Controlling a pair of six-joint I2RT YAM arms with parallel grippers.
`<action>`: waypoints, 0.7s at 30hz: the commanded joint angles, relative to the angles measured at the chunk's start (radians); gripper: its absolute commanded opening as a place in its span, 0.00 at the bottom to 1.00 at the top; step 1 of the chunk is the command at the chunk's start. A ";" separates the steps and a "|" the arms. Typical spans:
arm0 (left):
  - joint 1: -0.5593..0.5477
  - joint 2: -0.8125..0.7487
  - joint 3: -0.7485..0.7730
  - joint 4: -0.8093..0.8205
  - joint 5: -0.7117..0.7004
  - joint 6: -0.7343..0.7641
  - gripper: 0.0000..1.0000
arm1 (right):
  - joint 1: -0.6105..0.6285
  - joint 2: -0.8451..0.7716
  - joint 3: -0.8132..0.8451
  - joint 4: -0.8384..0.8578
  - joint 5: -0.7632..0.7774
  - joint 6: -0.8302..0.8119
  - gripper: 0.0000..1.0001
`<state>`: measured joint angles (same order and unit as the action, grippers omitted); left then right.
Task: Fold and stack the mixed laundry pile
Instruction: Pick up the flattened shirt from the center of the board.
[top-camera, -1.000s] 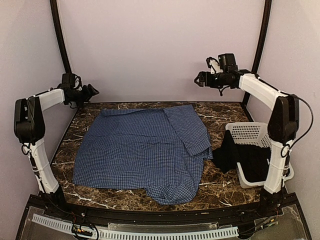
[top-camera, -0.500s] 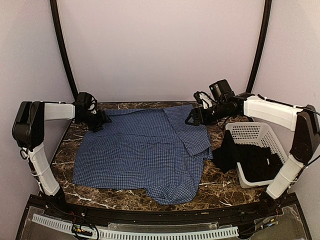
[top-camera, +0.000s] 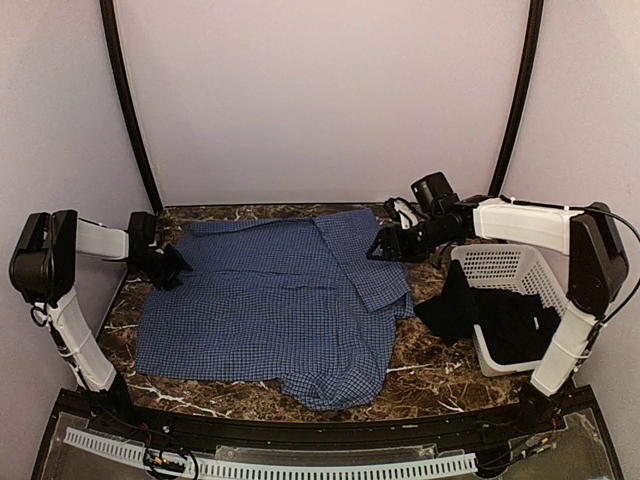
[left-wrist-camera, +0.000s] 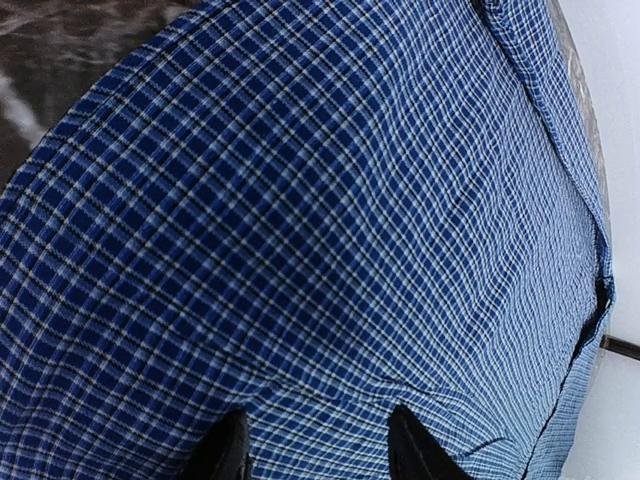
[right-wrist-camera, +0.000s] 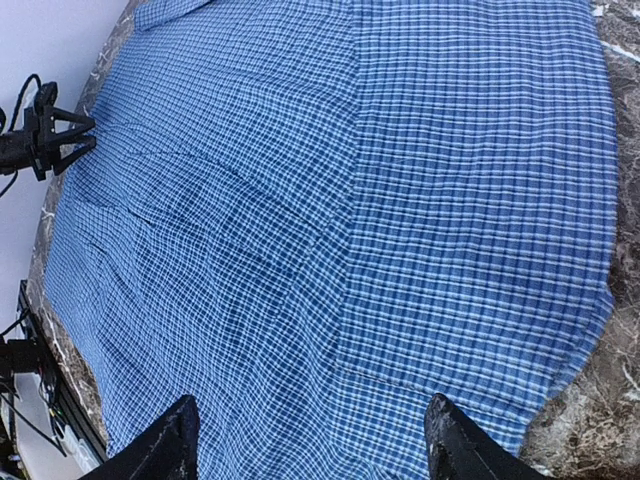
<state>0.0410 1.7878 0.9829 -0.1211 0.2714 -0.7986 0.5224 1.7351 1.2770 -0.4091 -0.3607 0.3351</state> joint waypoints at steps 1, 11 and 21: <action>0.056 -0.039 -0.081 -0.058 -0.071 -0.049 0.46 | -0.039 -0.081 -0.009 0.032 -0.042 0.045 0.74; 0.066 -0.118 -0.096 -0.016 -0.006 -0.016 0.49 | -0.051 -0.139 -0.134 0.063 0.027 0.166 0.71; 0.056 -0.175 -0.036 -0.035 0.005 0.062 0.54 | -0.064 -0.019 -0.144 0.070 0.054 0.163 0.54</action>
<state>0.1024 1.6577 0.9077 -0.1299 0.2684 -0.7853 0.4637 1.6897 1.1446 -0.3801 -0.3161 0.4881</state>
